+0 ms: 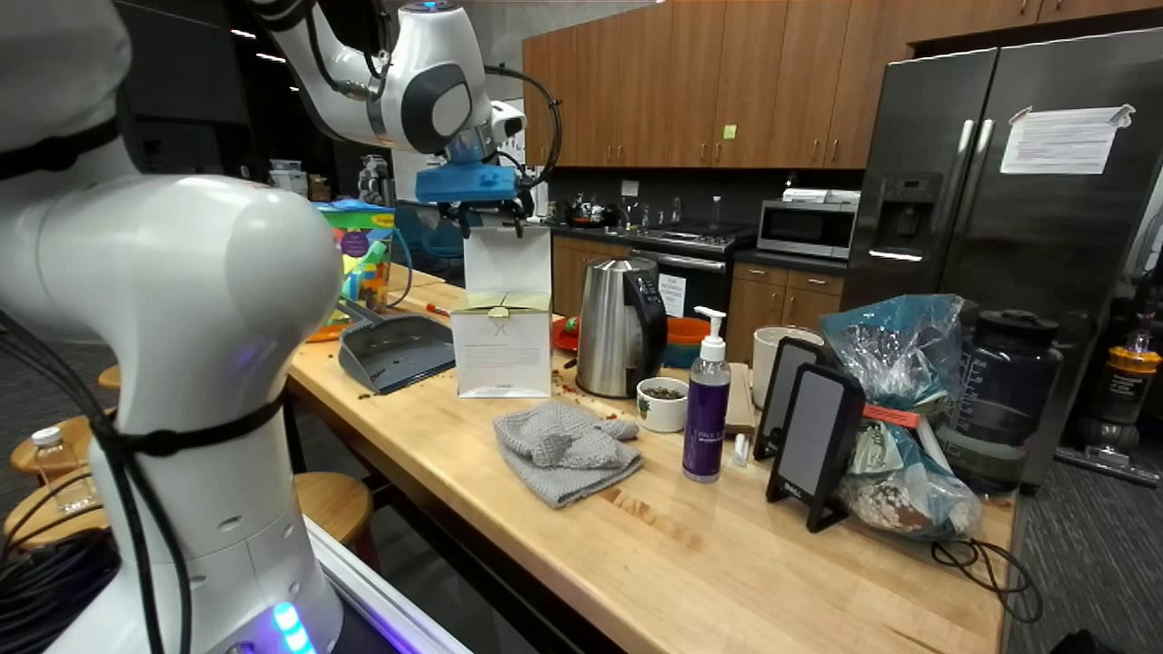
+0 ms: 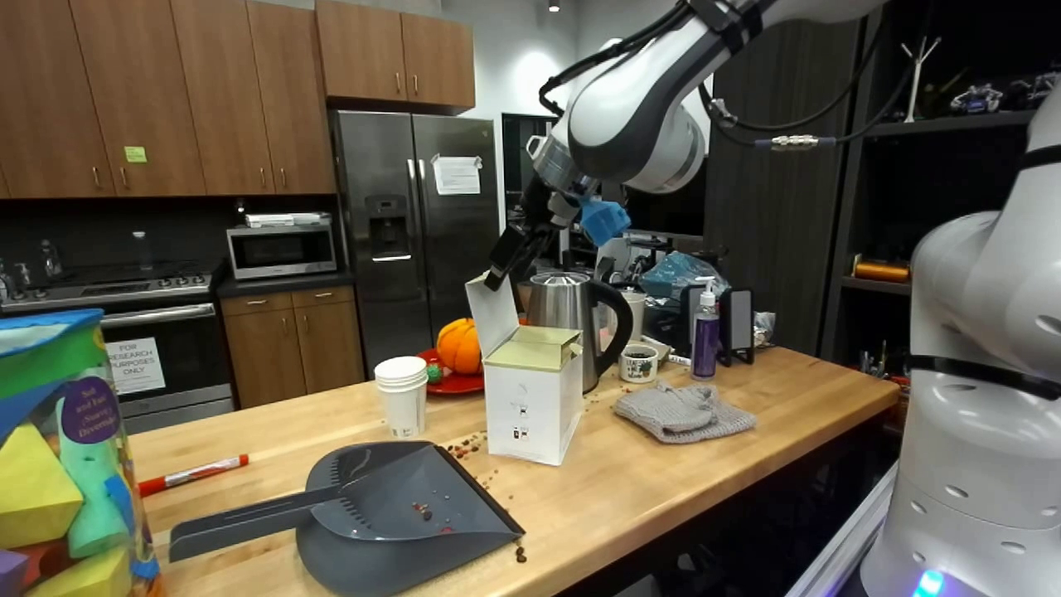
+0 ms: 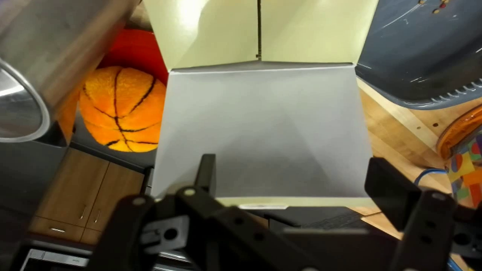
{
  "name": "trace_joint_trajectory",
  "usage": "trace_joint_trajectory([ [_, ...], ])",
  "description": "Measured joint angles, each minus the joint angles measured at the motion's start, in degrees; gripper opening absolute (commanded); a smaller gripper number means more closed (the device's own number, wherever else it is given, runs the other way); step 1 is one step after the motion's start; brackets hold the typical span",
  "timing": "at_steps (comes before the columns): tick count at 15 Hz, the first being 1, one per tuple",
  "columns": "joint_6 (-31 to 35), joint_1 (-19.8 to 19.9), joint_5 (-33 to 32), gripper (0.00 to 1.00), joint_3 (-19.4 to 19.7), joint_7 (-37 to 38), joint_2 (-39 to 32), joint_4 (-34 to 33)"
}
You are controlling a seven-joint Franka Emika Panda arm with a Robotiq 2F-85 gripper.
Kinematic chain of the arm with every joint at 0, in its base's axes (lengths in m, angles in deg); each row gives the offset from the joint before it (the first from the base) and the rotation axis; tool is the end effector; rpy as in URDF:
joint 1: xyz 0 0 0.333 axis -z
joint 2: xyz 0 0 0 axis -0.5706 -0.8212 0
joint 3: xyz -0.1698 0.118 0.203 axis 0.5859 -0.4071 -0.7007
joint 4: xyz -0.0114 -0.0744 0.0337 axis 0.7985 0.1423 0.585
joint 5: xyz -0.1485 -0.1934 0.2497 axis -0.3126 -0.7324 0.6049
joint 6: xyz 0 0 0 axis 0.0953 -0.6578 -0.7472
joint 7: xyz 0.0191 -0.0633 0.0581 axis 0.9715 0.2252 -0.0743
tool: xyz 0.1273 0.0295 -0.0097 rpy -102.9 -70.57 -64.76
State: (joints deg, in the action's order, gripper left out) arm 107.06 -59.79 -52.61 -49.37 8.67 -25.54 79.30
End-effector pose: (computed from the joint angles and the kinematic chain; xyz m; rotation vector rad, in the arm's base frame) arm 0.4132 0.1342 0.4125 -2.7832 -0.7619 -0.8979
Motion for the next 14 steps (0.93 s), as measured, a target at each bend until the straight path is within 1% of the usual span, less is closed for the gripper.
trace_joint_trajectory([
  [14, -1.33, -0.39, 0.03, 1.0, -0.12, 0.0, -5.93, -4.65],
])
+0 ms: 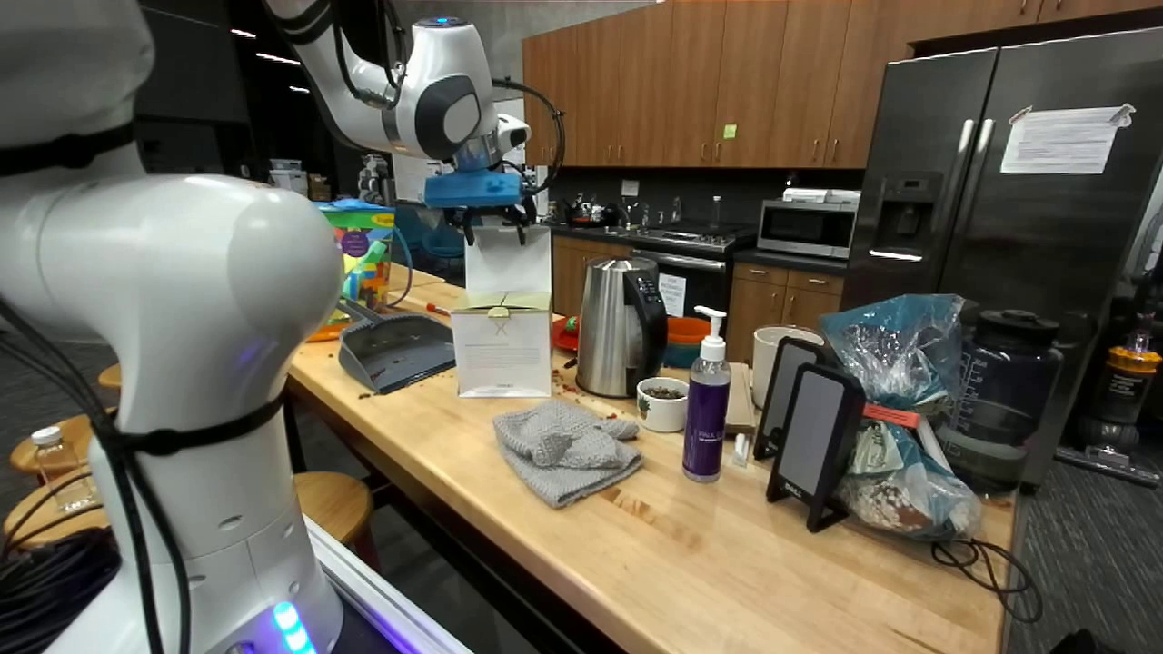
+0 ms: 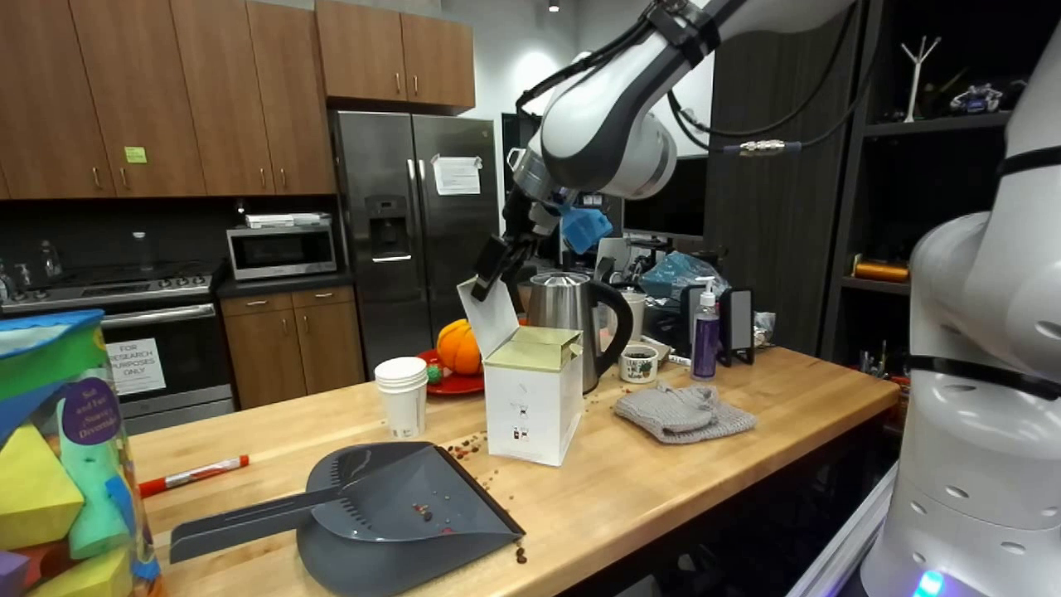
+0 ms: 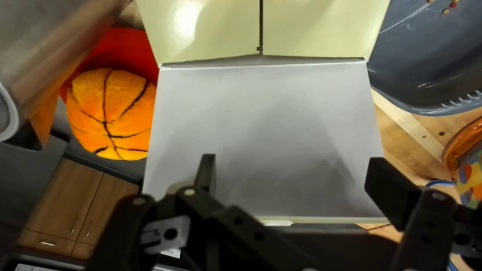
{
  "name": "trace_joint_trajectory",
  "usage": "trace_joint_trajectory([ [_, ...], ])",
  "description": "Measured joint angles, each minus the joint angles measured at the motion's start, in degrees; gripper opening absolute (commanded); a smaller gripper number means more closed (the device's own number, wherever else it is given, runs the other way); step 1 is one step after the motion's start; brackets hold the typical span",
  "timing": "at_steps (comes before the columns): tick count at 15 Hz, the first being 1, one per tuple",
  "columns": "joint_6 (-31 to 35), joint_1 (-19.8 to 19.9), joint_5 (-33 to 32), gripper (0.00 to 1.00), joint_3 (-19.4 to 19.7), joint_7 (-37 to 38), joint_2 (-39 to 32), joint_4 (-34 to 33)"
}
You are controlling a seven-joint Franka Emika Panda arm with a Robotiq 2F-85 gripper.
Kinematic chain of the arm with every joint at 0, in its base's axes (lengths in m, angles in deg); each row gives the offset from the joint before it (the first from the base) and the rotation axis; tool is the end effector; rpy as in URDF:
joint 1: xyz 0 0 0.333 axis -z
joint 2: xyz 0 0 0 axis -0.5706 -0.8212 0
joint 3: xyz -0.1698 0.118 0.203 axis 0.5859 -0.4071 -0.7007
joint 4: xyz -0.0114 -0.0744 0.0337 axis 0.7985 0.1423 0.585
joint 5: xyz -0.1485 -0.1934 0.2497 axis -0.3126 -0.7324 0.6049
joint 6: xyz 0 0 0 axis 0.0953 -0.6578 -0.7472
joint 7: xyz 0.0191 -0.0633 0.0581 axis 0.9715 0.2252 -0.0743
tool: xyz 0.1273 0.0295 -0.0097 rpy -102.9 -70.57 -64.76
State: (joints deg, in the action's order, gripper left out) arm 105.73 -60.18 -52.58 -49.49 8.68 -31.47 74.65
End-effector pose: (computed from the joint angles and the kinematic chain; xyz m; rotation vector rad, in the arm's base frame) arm 0.4350 0.1466 0.4000 -2.8046 -0.7831 -0.8353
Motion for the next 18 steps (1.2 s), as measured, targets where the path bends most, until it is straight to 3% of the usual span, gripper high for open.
trace_joint_trajectory([
  [15, -4.73, -0.01, 2.34, 1.0, 0.42, -0.69, -8.39, -7.73],
  [18, -5.97, 3.47, 4.76, 1.0, -3.02, -1.91, -10.34, -9.42],
])
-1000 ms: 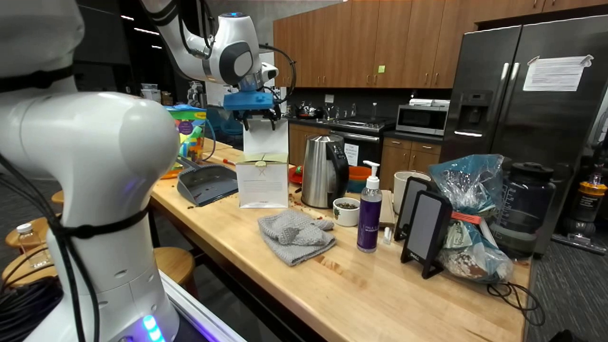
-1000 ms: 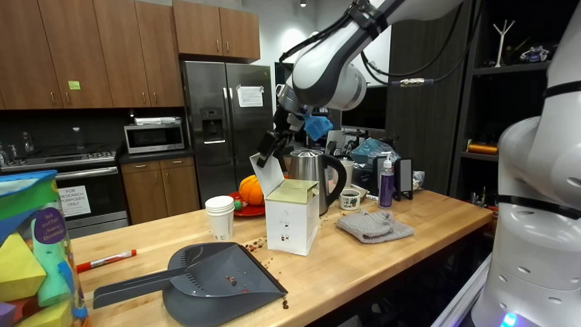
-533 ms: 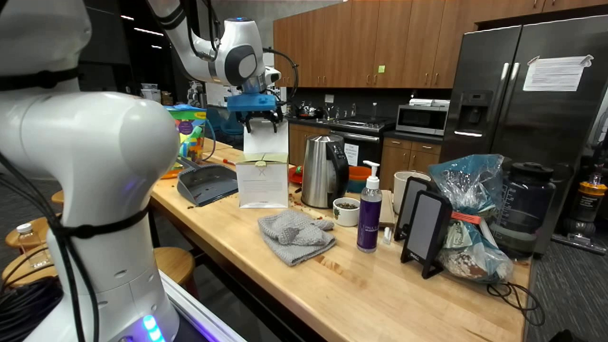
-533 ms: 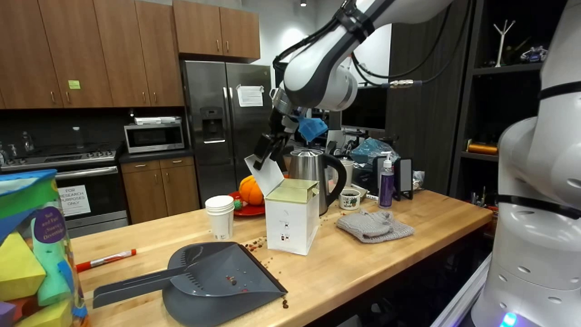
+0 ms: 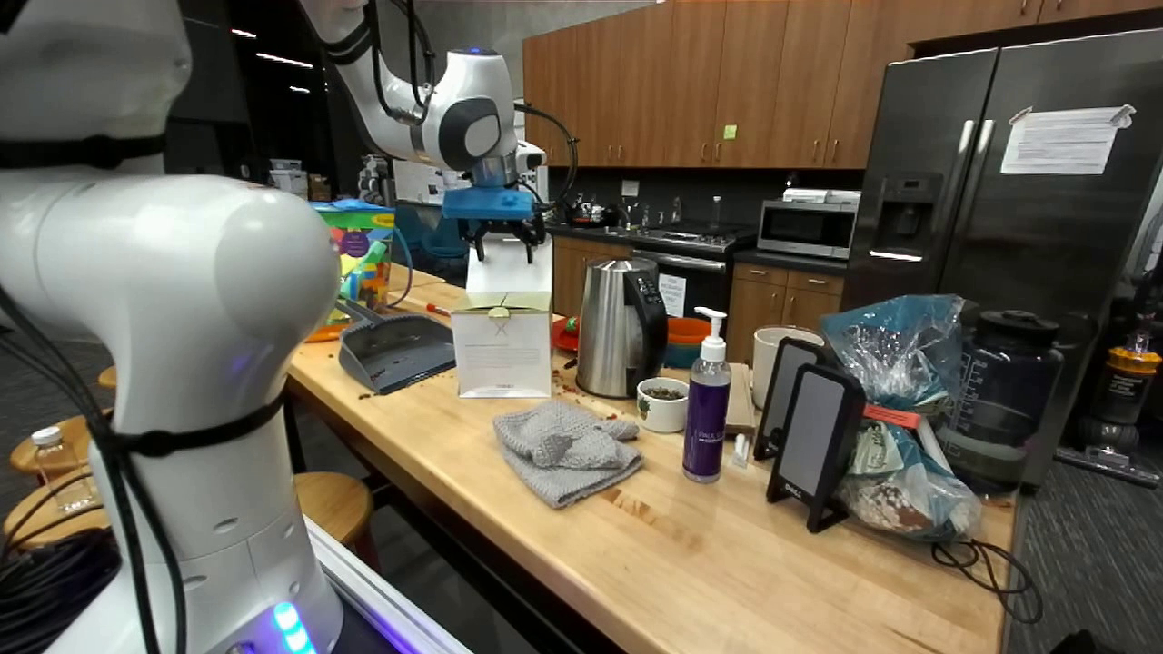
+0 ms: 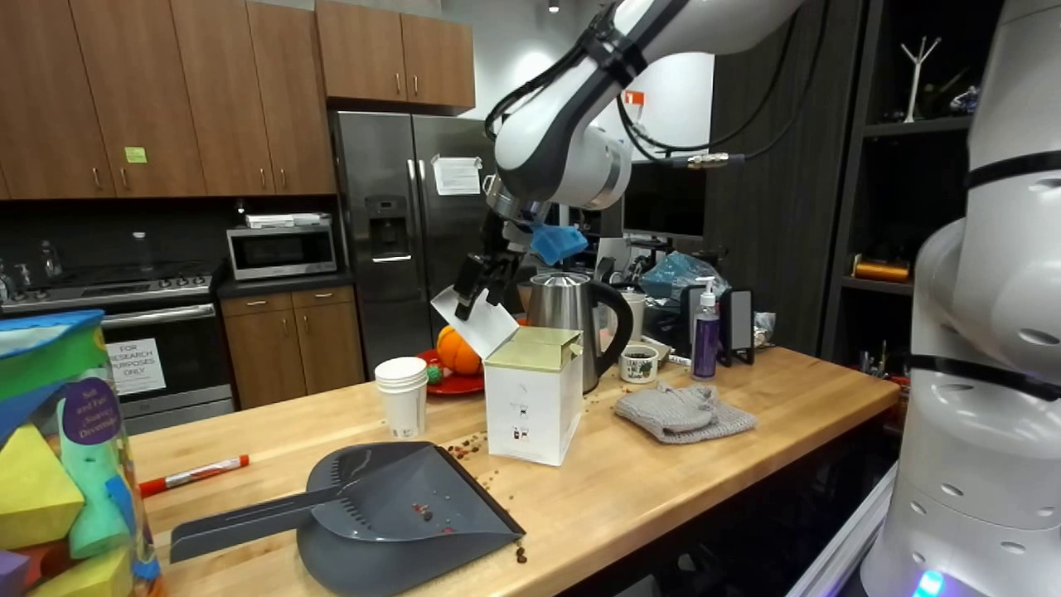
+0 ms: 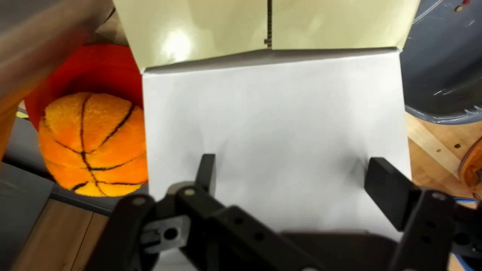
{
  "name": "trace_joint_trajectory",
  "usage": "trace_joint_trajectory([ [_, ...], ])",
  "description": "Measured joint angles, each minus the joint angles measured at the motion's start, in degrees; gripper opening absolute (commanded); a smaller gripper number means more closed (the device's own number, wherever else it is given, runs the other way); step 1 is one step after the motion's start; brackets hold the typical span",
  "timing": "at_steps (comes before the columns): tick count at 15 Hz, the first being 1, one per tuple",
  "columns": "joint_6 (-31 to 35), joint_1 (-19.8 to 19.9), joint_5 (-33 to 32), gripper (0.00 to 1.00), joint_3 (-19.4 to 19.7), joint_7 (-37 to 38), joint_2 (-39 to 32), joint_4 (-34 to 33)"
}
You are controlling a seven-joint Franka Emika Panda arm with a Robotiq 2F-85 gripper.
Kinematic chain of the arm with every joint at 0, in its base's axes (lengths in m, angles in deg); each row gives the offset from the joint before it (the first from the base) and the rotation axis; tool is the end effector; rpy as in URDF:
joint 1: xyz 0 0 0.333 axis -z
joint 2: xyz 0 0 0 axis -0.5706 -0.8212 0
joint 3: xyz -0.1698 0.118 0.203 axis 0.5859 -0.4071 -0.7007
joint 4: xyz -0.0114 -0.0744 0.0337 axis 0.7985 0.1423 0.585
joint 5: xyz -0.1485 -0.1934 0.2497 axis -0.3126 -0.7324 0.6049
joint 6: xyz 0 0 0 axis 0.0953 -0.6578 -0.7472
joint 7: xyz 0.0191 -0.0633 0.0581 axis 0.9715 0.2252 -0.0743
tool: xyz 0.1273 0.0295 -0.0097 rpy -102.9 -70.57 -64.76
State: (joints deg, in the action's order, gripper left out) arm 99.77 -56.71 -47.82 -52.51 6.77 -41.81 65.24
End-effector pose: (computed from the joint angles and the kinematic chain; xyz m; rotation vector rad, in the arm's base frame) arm 0.4757 0.1573 0.3720 -2.8371 -0.7385 -0.6604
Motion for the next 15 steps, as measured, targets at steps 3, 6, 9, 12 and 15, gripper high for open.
trace_joint_trajectory([
  [3, -0.83, 3.42, 0.89, 1.0, -3.13, -0.53, -2.0, -1.48],
  [6, -1.47, 6.05, 0.89, 1.0, -5.38, -0.54, -3.71, -2.52],
  [9, -1.86, 8.0, 0.89, 1.0, -7.13, -0.54, -5.28, -3.35],
  [12, -1.95, 9.37, 0.89, 1.0, -8.45, -0.54, -6.75, -4.02],
  [15, -2.15, 10.43, 0.82, 1.0, -9.48, -0.52, -8.06, -4.69],
])
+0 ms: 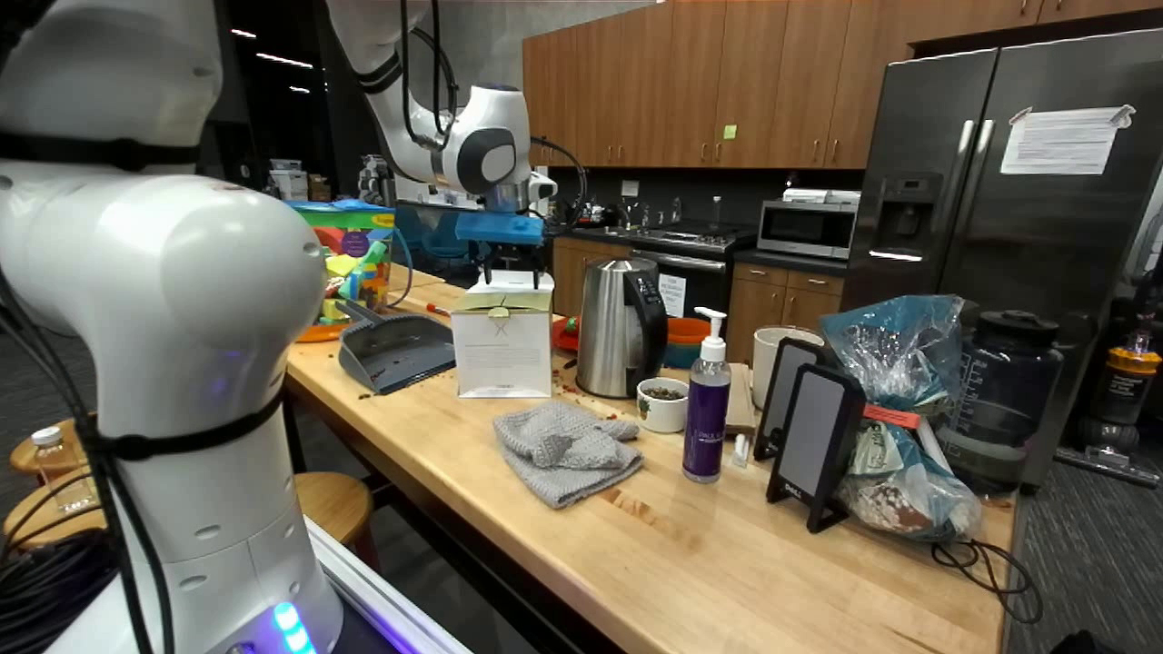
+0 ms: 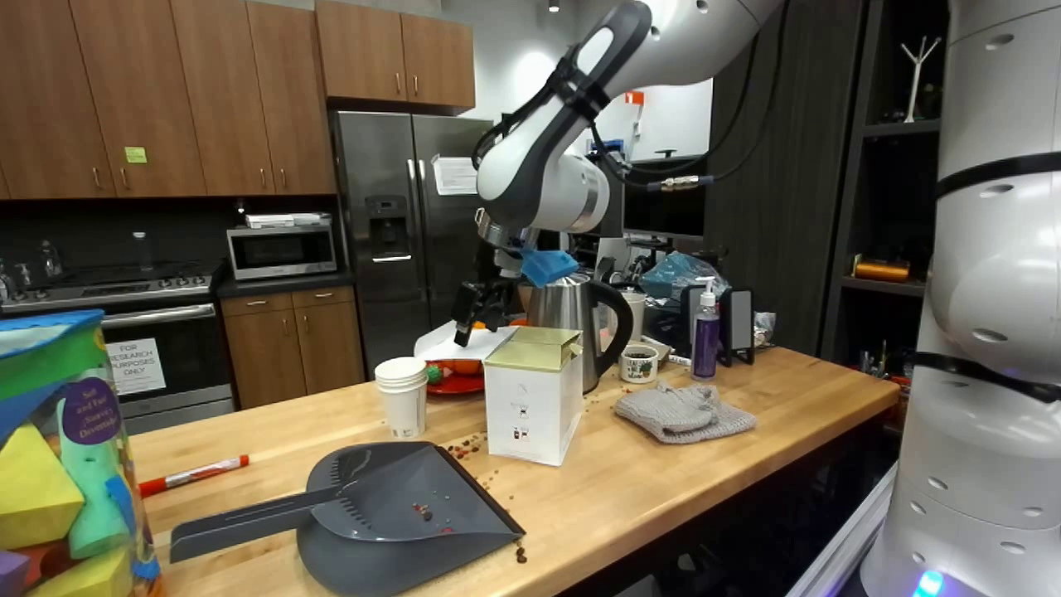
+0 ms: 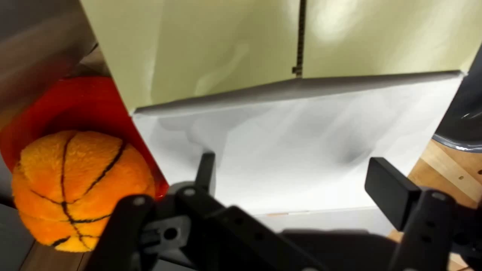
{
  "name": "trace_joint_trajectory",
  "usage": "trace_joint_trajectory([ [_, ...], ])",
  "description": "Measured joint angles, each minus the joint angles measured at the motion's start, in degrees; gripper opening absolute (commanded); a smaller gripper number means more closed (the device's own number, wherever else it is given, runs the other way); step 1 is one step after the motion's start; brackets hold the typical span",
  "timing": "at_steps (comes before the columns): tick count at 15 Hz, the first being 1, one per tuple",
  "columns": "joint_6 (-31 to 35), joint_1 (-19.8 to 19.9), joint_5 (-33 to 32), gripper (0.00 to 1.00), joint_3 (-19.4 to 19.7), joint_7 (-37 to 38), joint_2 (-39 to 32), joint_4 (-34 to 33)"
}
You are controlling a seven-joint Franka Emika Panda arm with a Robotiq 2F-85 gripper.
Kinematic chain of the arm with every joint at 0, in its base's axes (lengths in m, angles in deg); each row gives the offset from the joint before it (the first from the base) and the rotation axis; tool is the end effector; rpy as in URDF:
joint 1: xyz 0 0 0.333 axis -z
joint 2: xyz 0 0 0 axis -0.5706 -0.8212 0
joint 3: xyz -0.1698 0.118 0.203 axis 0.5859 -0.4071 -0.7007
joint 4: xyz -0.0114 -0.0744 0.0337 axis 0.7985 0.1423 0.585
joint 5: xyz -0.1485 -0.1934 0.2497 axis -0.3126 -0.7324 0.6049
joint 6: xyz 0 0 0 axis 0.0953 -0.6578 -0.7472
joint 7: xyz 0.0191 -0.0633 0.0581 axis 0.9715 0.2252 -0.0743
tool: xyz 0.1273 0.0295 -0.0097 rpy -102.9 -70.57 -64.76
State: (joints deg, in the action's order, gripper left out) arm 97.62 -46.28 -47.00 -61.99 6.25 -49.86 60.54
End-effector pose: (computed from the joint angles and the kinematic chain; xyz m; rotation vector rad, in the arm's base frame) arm 0.4984 0.1572 0.3306 -2.8618 -0.7136 -0.5211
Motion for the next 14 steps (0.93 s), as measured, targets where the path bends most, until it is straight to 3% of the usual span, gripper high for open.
trace_joint_trajectory([
  [14, -0.95, 1.91, -2.39, 1.0, -1.4, 0.66, -3.12, -1.74],
])
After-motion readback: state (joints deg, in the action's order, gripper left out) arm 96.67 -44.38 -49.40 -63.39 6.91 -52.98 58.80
